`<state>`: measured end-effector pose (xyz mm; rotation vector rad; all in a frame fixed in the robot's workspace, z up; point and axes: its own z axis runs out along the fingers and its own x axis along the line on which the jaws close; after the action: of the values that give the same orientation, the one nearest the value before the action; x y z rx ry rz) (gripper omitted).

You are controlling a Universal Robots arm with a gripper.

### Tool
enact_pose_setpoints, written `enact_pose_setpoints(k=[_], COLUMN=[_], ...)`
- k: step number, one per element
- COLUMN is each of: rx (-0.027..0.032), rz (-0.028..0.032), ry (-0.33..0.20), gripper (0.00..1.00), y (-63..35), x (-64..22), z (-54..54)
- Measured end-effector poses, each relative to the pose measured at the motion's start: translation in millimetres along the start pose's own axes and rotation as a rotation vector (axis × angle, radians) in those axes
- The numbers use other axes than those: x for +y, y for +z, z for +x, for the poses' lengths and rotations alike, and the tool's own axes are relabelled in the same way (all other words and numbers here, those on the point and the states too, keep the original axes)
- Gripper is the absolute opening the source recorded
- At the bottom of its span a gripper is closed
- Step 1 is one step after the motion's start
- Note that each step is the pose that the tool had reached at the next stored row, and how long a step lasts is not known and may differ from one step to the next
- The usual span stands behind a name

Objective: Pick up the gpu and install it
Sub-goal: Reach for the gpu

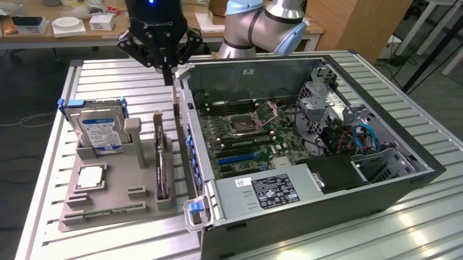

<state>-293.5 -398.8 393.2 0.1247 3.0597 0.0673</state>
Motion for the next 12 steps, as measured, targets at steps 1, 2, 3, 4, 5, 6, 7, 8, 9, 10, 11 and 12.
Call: enact_pose_setpoints(k=[1,2,3,4,5,6,7,8,9,10,11,12], rx=[-0.0004,-0.0007,-0.0011,-0.0014,-0.0018,-0.0022,-0.0026,-0.0030,-0.0034,-0.0037,-0.0039,-0.0042], rz=[0.0000,-0.0001,-0.0001,-0.0001,-0.0001,-0.0002,-0.0001,-0.0002,-0.0002,-0.0003,-0.0002,-0.0002], ry=[0.000,0.000,0.000,0.000,0.000,0.000,0.000,0.000,0.001,0.000,0.001,0.001], gripper=[0.11,0.11,0.11,0.11,0.11,0.11,0.11,0.11,0.11,0.11,0.11,0.11], y=[-0.1,-0.1,-0.2,-0.3,-0.4,-0.4,-0.5,-0.6,-0.6,-0.7,-0.8,-0.9], x=[-0.1,-0.1,-0.2,-0.3,-0.4,-0.4,-0.5,-0.6,-0.6,-0.7,-0.8,-0.9], z=[1.0,1.9,2.8,3.7,4.6,5.4,6.3,7.2,8.0,8.9,9.8,10.8])
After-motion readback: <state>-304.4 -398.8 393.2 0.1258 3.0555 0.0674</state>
